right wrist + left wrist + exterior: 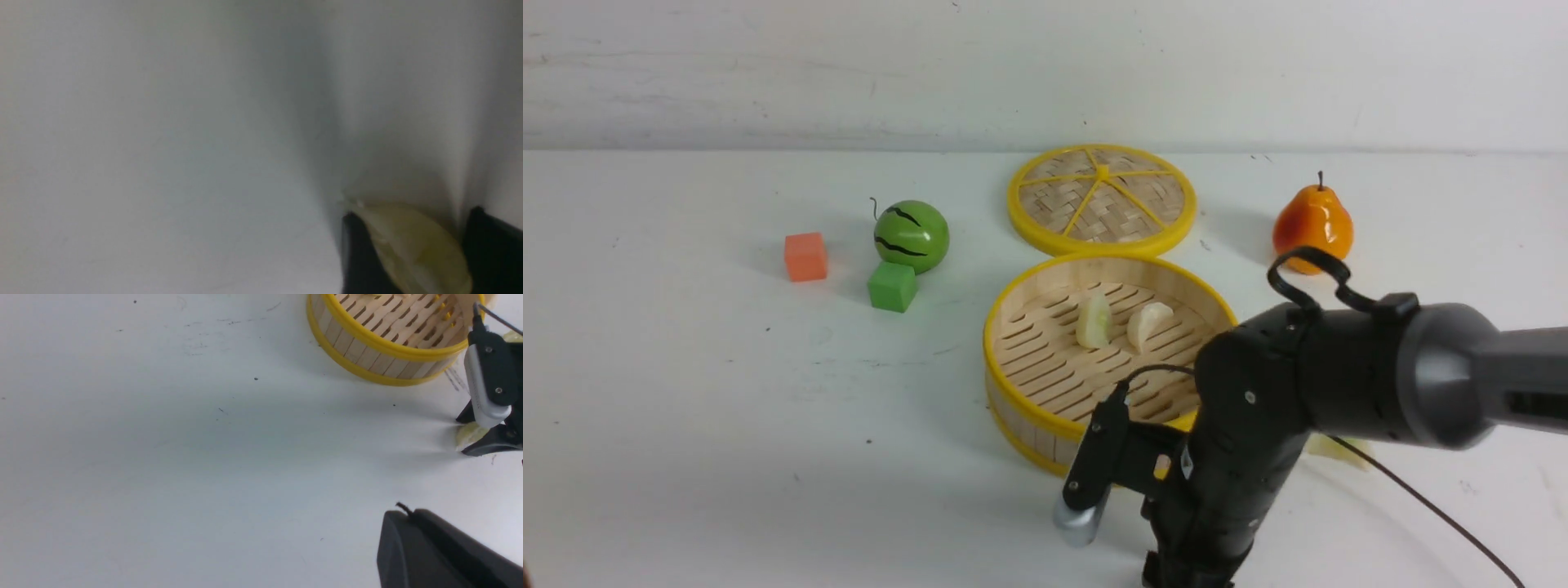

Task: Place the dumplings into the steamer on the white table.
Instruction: 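Reach for and grasp a dumpling lying on the table beside the steamer, then place the dumpling in the bamboo steamer basket with the right gripper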

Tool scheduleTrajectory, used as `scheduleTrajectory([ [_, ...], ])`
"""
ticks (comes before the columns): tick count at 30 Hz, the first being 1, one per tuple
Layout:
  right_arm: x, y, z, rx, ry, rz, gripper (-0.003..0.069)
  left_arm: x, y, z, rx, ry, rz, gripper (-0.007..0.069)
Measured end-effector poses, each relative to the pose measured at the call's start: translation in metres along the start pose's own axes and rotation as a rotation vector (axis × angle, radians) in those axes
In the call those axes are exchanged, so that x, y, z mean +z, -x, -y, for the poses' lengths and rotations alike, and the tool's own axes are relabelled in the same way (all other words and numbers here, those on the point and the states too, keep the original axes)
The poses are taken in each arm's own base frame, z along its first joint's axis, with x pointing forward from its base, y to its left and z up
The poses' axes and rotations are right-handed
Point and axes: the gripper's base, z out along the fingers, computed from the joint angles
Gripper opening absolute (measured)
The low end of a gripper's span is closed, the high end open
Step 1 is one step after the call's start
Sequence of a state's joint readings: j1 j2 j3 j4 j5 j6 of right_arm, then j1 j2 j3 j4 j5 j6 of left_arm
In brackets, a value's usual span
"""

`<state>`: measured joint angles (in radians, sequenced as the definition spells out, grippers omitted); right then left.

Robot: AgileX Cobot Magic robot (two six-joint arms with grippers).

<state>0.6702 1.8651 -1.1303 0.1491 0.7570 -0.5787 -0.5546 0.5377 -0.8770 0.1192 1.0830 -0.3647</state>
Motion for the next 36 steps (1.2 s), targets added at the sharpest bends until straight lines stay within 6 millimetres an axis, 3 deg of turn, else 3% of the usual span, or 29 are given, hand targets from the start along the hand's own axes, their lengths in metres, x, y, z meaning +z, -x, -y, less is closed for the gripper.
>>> scheduleTrajectory([
  [1,0.0,0.002,-0.001,-0.006,-0.005,0.002,0.0216,-0.002,-0.001,-0.001,0.0,0.004,0.002,-0.0014],
  [2,-0.001,0.003,-0.002,-0.01,-0.009,-0.002,0.019,-0.003,-0.003,-0.002,0.001,0.01,-0.004,-0.0014],
  [6,-0.019,0.016,-0.004,0.017,-0.006,-0.02,0.0209,-0.004,-0.009,-0.005,0.002,0.039,-0.075,-0.0014],
  [10,-0.077,0.051,0.007,0.125,-0.085,0.1,0.0209,-0.004,-0.014,-0.006,0.002,0.057,-0.122,-0.0014],
  [12,-0.112,0.073,0.021,0.259,-0.138,0.215,0.0209,-0.004,-0.014,-0.007,0.002,0.059,-0.127,-0.0014],
  [15,-0.125,0.091,0.044,0.411,-0.164,0.29,0.0209,-0.004,-0.014,-0.007,0.002,0.06,-0.129,-0.0014],
  [19,-0.107,0.108,0.069,0.516,-0.17,0.301,0.0209,-0.004,-0.014,-0.007,0.002,0.06,-0.129,-0.0014],
  [22,-0.073,0.12,0.09,0.621,-0.158,0.284,0.0209,-0.004,-0.014,-0.007,0.002,0.06,-0.129,-0.0014],
  [27,-0.038,0.126,0.117,0.725,-0.134,0.269,0.0209,-0.004,-0.014,-0.007,0.004,0.064,-0.132,-0.0014],
  [31,-0.02,0.126,0.124,0.754,-0.107,0.251,0.0214,-0.004,-0.014,-0.008,0.01,0.078,-0.126,-0.0014],
  [36,-0.023,0.129,0.123,0.76,-0.086,0.246,0.0344,-0.004,-0.013,-0.011,0.023,0.106,-0.116,-0.0014],
])
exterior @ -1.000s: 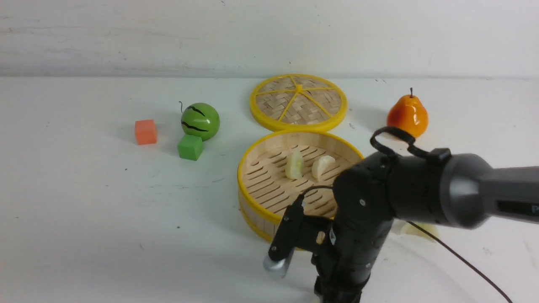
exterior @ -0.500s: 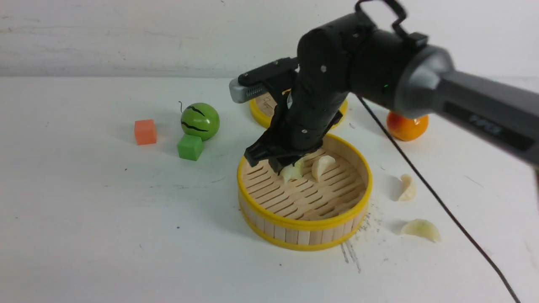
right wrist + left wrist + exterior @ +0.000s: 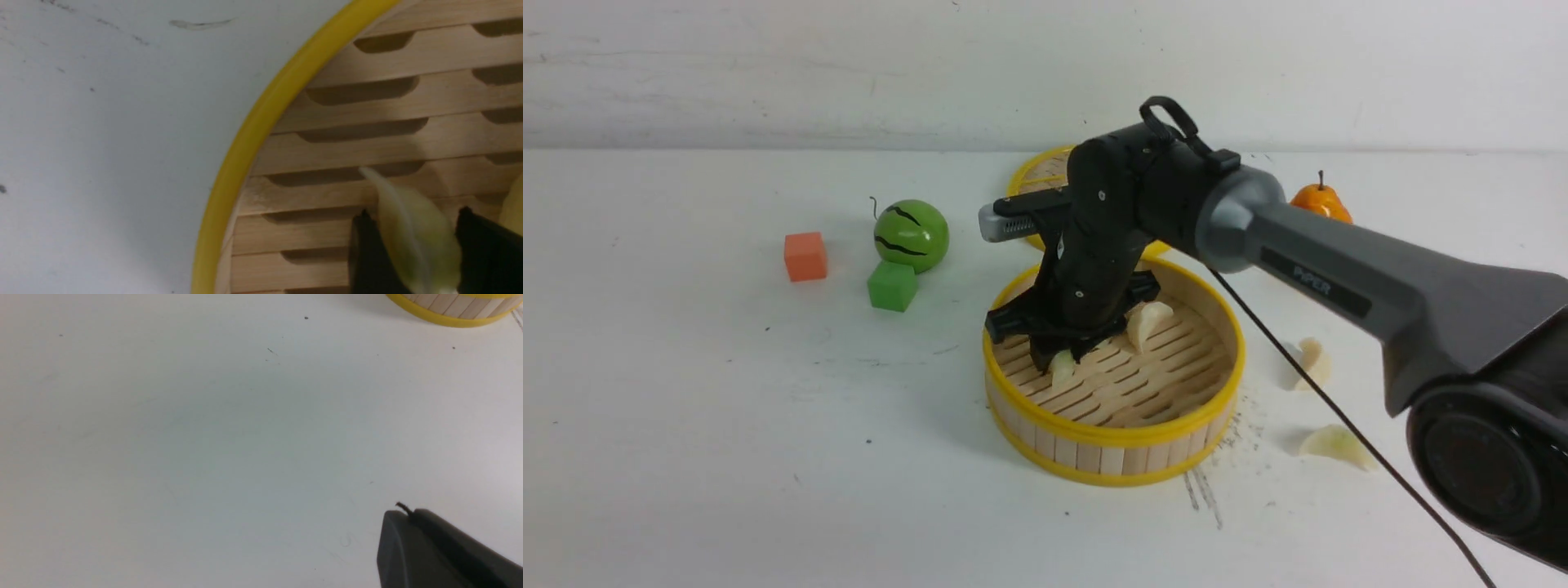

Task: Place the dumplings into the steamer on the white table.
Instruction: 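Place the dumpling in the bamboo steamer basket with the right gripper, then reach for and grasp a dumpling lying on the table beside the steamer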

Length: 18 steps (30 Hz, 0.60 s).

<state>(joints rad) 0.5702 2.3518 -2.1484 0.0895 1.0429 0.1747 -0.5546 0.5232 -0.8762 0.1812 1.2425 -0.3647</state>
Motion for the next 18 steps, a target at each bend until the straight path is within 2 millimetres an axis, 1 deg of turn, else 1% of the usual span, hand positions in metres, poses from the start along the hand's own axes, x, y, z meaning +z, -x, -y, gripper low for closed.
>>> scheduleTrajectory([
  [1,-0.003,0.001,-0.001,-0.002,0.0,-0.003,0.0367,0.0,0.0,0.0,0.002,0.003,0.001,-0.0014],
  [2,-0.016,0.004,-0.002,-0.02,0.0,-0.015,0.042,0.0,0.0,-0.001,0.004,0.01,0.004,-0.0014],
  [4,-0.038,0.007,-0.005,-0.075,-0.001,-0.028,0.0471,0.0,0.001,-0.001,0.007,0.016,0.006,-0.0014],
  [7,-0.079,0.011,-0.006,-0.15,-0.01,0.026,0.0504,0.0,0.001,-0.002,0.007,0.018,0.007,-0.0014],
  [9,-0.111,0.009,-0.001,-0.162,-0.02,0.065,0.0507,0.0,0.001,-0.002,0.008,0.018,0.008,-0.0014],
  [10,-0.124,0.006,0.004,-0.159,-0.031,0.075,0.0507,0.0,0.001,-0.002,0.009,0.019,0.008,-0.0014],
  [11,-0.128,0.002,0.01,-0.152,-0.042,0.067,0.0507,0.0,0.001,-0.002,0.009,0.018,0.011,-0.0014],
  [13,-0.144,-0.009,0.029,-0.132,-0.079,0.049,0.0504,0.0,0.001,-0.001,0.009,0.016,0.014,-0.0014],
  [14,-0.145,-0.018,0.042,-0.111,-0.104,0.021,0.0502,0.0,0.001,-0.001,0.01,0.016,0.014,-0.0014],
  [15,-0.141,-0.029,0.06,-0.079,-0.131,-0.028,0.0499,0.0,0.001,-0.001,0.009,0.015,0.016,-0.0014],
  [18,-0.13,-0.062,0.102,0.05,-0.176,-0.136,0.0489,0.0,0.002,-0.001,0.01,0.012,0.025,-0.0014],
])
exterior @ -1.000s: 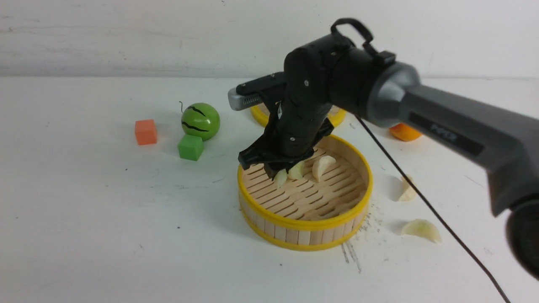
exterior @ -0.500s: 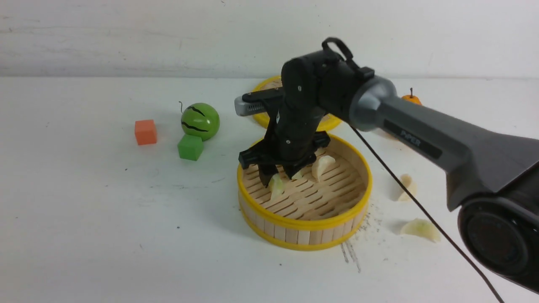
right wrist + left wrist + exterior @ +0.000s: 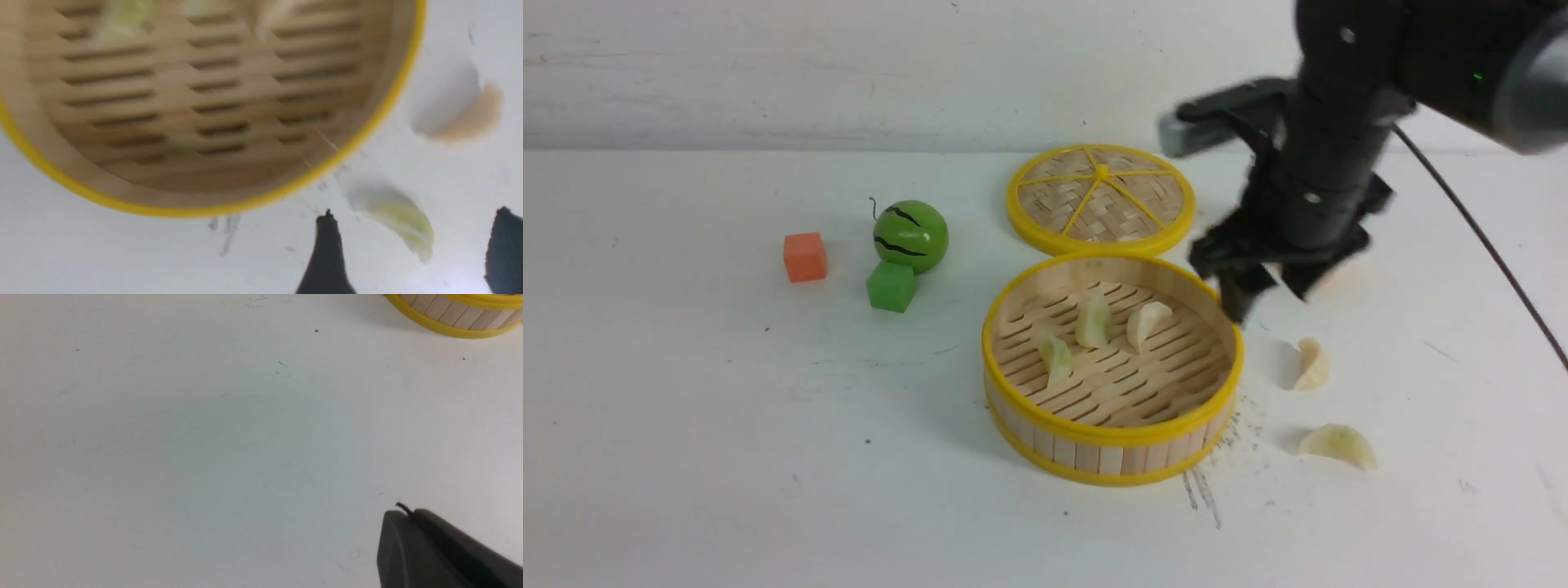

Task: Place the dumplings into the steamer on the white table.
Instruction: 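Reach for and grasp a dumpling lying on the table beside the steamer, then place the dumpling in the bamboo steamer basket with the right gripper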

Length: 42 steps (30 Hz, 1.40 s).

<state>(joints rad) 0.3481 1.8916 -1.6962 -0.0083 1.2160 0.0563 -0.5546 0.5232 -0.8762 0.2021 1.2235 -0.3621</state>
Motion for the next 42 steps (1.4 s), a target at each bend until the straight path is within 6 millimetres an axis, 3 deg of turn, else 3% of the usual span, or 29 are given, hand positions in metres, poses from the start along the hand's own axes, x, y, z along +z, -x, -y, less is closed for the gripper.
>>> scheduleTrajectory([
  [3,0.013,-0.009,0.023,0.102,-0.014,-0.007,0.0487,0.0,0.001,0.0,0.0,-0.005,0.014,-0.0014],
  [5,0.03,-0.013,0.048,0.249,-0.024,0.048,0.0487,0.0,0.003,0.001,0.0,-0.014,0.038,-0.0014],
  [11,0.07,-0.005,0.084,0.446,-0.001,0.122,0.0487,0.001,0.006,0.003,0.001,-0.021,0.054,-0.0014],
  [17,0.114,-0.002,0.088,0.483,0.024,0.102,0.0487,0.005,0.008,0.004,0.005,-0.017,0.04,-0.0014],
  [21,0.123,0.002,0.088,0.48,0.026,0.129,0.0474,0.006,0.009,0.005,0.006,-0.015,0.034,-0.0014],
  [24,0.124,0.004,0.089,0.478,0.026,0.155,0.0404,0.006,0.009,0.005,0.004,-0.015,0.034,-0.0013],
  [27,0.124,0.003,0.089,0.471,0.025,0.145,0.026,0.006,0.009,0.005,0.003,-0.015,0.034,-0.0012],
  [28,0.124,0.003,0.089,0.464,0.025,0.143,0.0187,0.006,0.009,0.004,0.003,-0.015,0.032,-0.0012],
  [29,0.123,0.004,0.089,0.459,0.025,0.139,0.0167,0.007,0.009,0.004,0.003,-0.014,0.03,-0.0012],
  [33,0.103,0.01,0.081,0.353,0.029,0.106,0.0181,0.007,0.007,0.004,0.003,-0.008,0.013,-0.0012],
  [36,0.051,0.022,0.052,0.189,0.049,0.167,0.018,0.007,0.006,0.003,0.003,-0.004,0.004,-0.001],
  [37,0.048,0.021,0.049,0.18,0.052,0.168,0.018,0.007,0.006,0.003,0.003,-0.004,0.004,-0.001],
  [38,0.02,0.024,0.025,0.102,0.08,0.218,0.018,0.007,0.006,0.003,0.003,-0.003,0.003,-0.0008],
  [39,0.017,0.025,0.022,0.093,0.084,0.223,0.018,0.007,0.006,0.003,0.003,-0.003,0.003,-0.0008],
  [40,-0.002,0.023,-0.007,0.015,0.12,0.25,0.018,0.007,0.006,0.003,0.003,-0.003,0.003,-0.0006],
  [41,-0.005,0.021,-0.021,-0.014,0.137,0.248,0.018,0.007,0.006,0.003,0.003,-0.003,0.003,-0.0006],
  [42,-0.005,0.021,-0.024,-0.02,0.14,0.246,0.018,0.007,0.006,0.003,0.003,-0.003,0.003,-0.0006],
])
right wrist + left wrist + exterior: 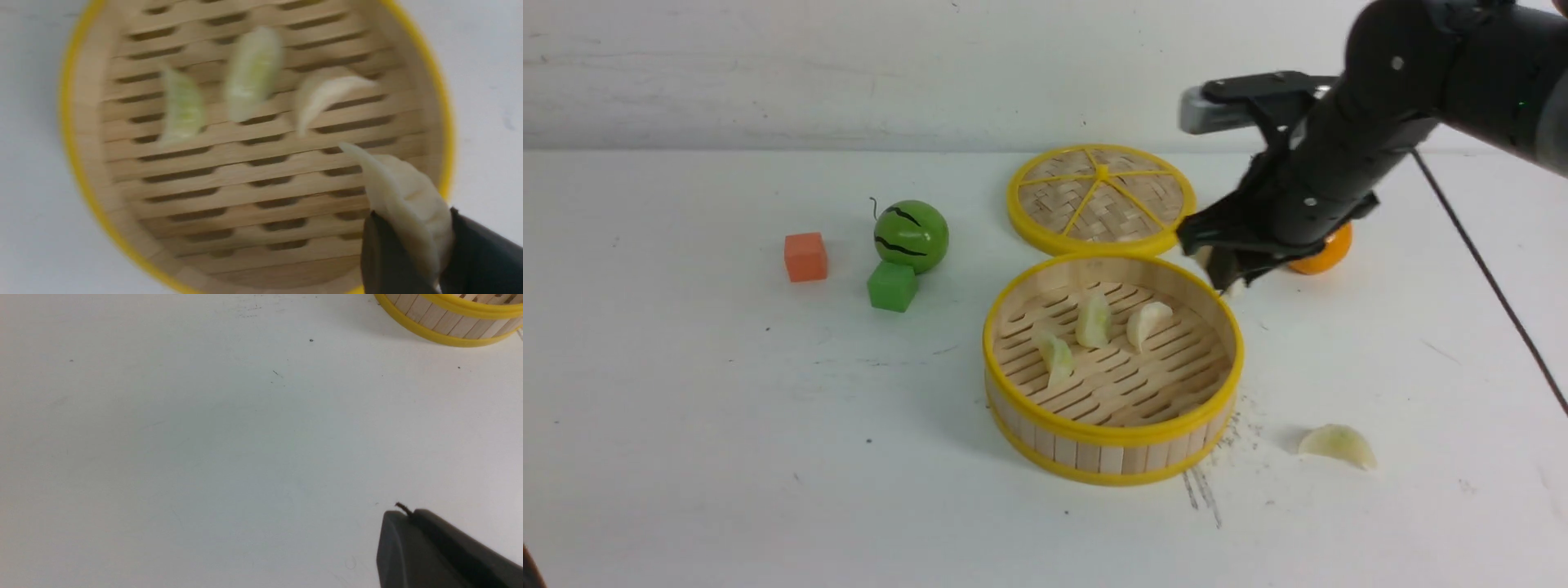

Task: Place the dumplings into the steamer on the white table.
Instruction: 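Place the dumpling in the bamboo steamer basket with the right gripper, then reach for and grasp a dumpling lying on the table beside the steamer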

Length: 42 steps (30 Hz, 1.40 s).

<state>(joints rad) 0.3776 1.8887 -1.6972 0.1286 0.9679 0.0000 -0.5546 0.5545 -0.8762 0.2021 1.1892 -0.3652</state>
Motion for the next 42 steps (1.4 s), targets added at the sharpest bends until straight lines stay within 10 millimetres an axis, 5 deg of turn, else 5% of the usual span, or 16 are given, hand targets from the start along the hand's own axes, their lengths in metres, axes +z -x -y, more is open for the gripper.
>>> scheduleTrajectory([
  [1,0.005,-0.004,-0.02,-0.038,0.026,-0.025,0.018,0.0,0.0,0.0,0.0,0.0,0.0,-0.0003],
  [5,0.041,-0.014,-0.047,-0.064,0.038,-0.097,0.018,0.0,-0.001,0.0,0.0,0.004,-0.009,-0.0001],
  [11,0.09,-0.025,-0.055,-0.046,0.004,-0.154,0.018,0.0,-0.002,-0.001,0.011,0.007,-0.018,0.0001],
  [14,0.106,-0.027,-0.053,-0.041,-0.005,-0.158,0.0251,0.0,-0.002,-0.001,0.022,0.008,-0.023,0.0004],
  [19,0.098,-0.022,-0.054,-0.053,-0.008,-0.159,0.044,0.0,-0.002,-0.001,0.026,0.009,-0.025,0.0011],
  [23,0.056,-0.019,-0.052,-0.163,-0.054,-0.192,0.0518,0.0,-0.003,-0.001,0.026,0.011,-0.03,0.0016],
  [27,0.0,-0.025,-0.032,-0.229,-0.111,-0.222,0.0531,0.0,-0.004,-0.002,0.026,0.018,-0.049,0.0017],
  [31,-0.023,-0.052,0.005,-0.235,-0.102,-0.29,0.0531,0.0,-0.005,-0.002,0.053,0.016,-0.051,0.0017],
  [37,-0.007,-0.083,0.068,-0.172,-0.042,-0.311,0.0531,0.0,-0.004,0.001,0.109,-0.017,-0.043,0.002],
  [42,0.028,-0.082,0.087,-0.23,-0.006,-0.25,0.0531,0.0,-0.003,0.006,0.109,-0.067,-0.027,0.0024],
])
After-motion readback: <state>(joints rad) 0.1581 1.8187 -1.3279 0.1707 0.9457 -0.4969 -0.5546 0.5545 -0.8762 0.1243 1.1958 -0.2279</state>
